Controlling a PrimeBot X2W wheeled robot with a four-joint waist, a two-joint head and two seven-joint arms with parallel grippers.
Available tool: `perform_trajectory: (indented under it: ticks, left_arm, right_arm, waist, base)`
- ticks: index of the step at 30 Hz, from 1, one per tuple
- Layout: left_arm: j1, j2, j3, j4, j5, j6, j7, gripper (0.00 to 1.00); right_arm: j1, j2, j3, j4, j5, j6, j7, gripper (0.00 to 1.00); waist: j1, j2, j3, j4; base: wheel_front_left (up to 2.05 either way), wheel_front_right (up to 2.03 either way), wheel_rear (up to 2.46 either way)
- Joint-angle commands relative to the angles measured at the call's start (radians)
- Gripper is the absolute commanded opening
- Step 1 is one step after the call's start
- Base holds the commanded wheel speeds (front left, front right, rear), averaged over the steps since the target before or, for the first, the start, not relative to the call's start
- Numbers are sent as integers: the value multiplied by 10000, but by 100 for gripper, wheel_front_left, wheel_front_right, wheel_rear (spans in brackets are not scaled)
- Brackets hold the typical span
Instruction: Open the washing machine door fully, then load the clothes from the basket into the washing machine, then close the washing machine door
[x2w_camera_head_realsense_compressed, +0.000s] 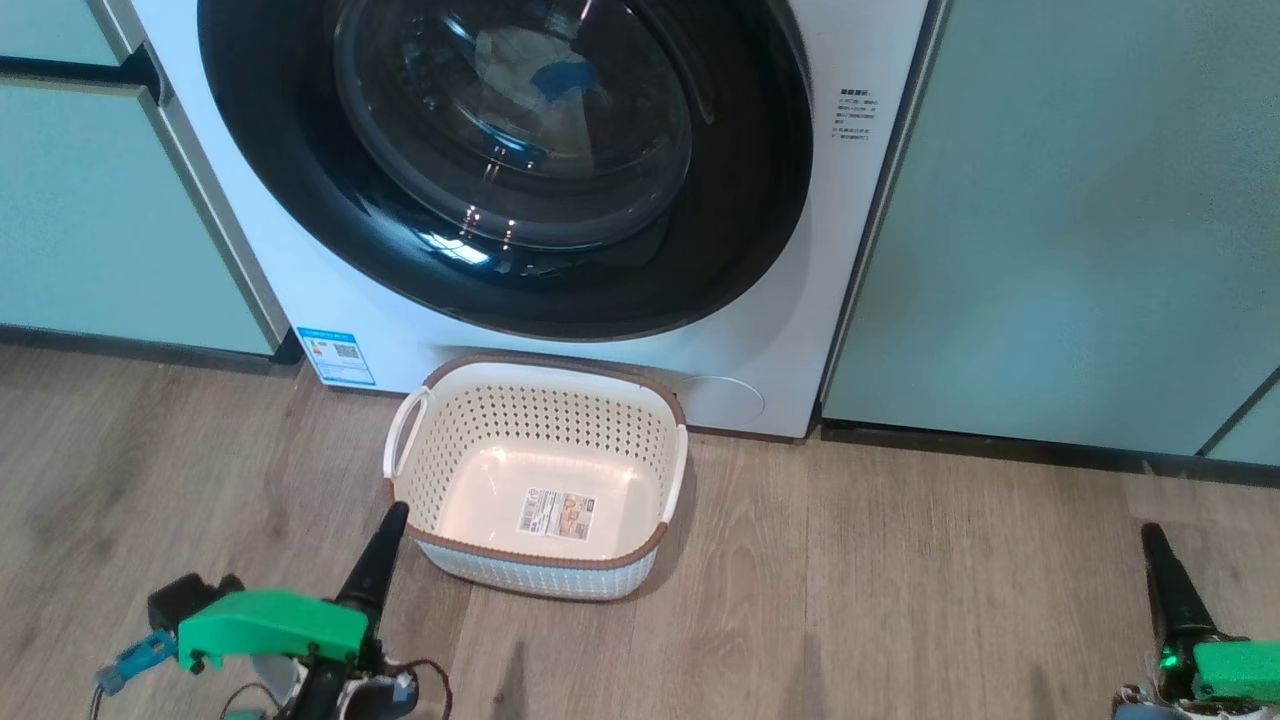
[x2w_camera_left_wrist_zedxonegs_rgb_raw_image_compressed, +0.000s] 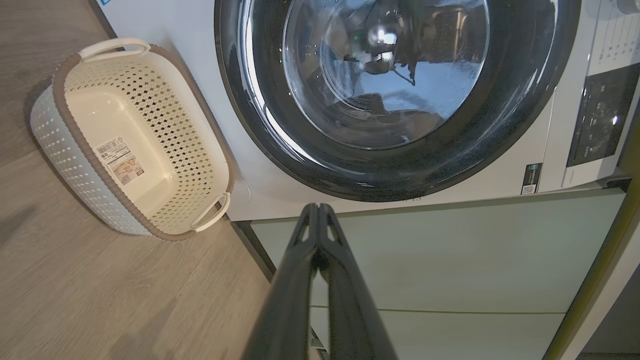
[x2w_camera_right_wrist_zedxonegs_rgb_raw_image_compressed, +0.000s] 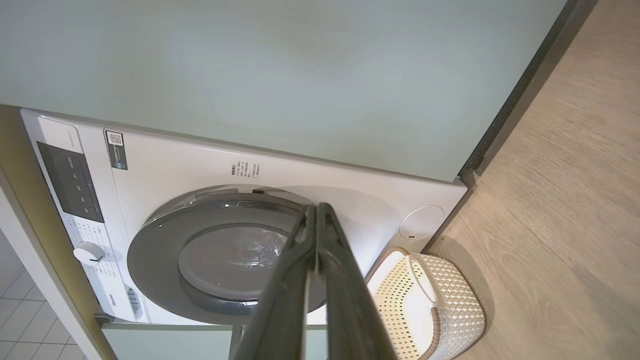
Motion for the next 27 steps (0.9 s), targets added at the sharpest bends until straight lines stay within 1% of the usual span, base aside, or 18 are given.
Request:
perform_trajectory:
  ticks: [1,22,27]
  left_arm:
    - [-643,30,328,-272,-227,-142,69,0]
    - [-969,-75,709,105,-2526,-425,552,0]
    - [-976,-84,726,113,-2566,-431,570,0]
  right_arm:
    - [-638,-210,82,-286,236,-24,94,0]
    - [-1158,-218,-98,83,2475,-30,628,0]
    - [-1170,-204,-121,92,2505,-30,655,0]
  waist:
    - [0,0,0,2]
    - [0,0,-3,45]
    - [0,0,-3,46]
  base:
    - [0,0,0]
    - [0,0,0]
    - [0,0,0]
